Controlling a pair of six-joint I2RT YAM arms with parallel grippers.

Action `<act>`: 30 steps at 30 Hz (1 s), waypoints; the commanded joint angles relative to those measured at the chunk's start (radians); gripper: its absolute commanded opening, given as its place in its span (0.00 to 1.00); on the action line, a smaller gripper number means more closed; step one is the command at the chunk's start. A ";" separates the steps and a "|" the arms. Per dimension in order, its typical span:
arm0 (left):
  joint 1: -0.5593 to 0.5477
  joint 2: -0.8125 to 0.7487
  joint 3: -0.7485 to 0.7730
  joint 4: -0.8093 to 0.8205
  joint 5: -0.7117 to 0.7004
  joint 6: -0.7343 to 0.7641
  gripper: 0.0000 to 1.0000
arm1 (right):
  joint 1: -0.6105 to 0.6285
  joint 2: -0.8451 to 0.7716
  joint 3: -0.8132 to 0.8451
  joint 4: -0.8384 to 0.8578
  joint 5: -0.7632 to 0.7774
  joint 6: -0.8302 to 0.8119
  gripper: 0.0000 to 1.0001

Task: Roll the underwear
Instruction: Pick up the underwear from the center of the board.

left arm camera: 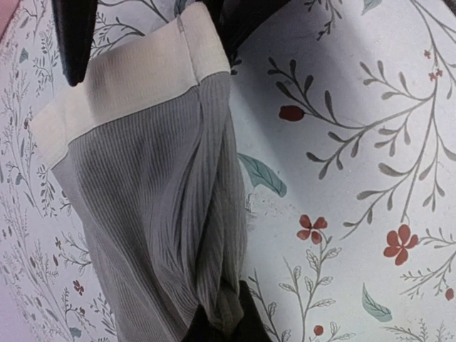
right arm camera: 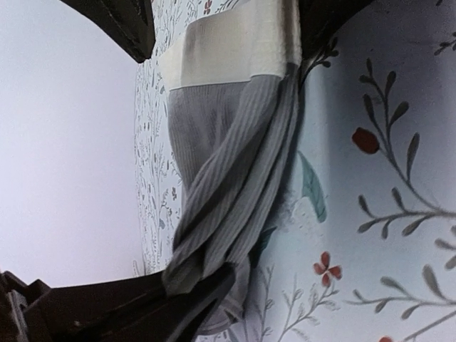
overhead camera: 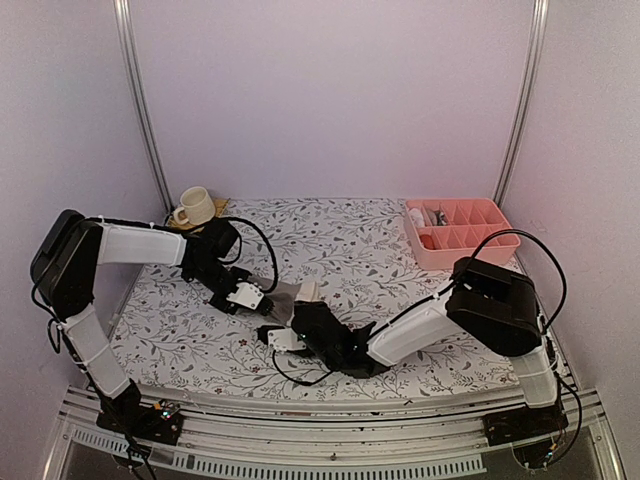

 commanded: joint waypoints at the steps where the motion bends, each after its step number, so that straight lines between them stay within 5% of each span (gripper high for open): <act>1: 0.002 -0.006 0.023 -0.022 0.011 0.009 0.00 | -0.013 0.020 -0.063 -0.144 -0.050 -0.029 0.62; 21: 0.003 -0.025 -0.023 -0.022 -0.003 0.031 0.00 | -0.015 -0.005 -0.038 -0.134 -0.142 0.012 0.04; 30: 0.009 -0.083 -0.069 -0.023 -0.024 0.034 0.02 | -0.051 -0.112 0.046 -0.410 -0.373 0.297 0.02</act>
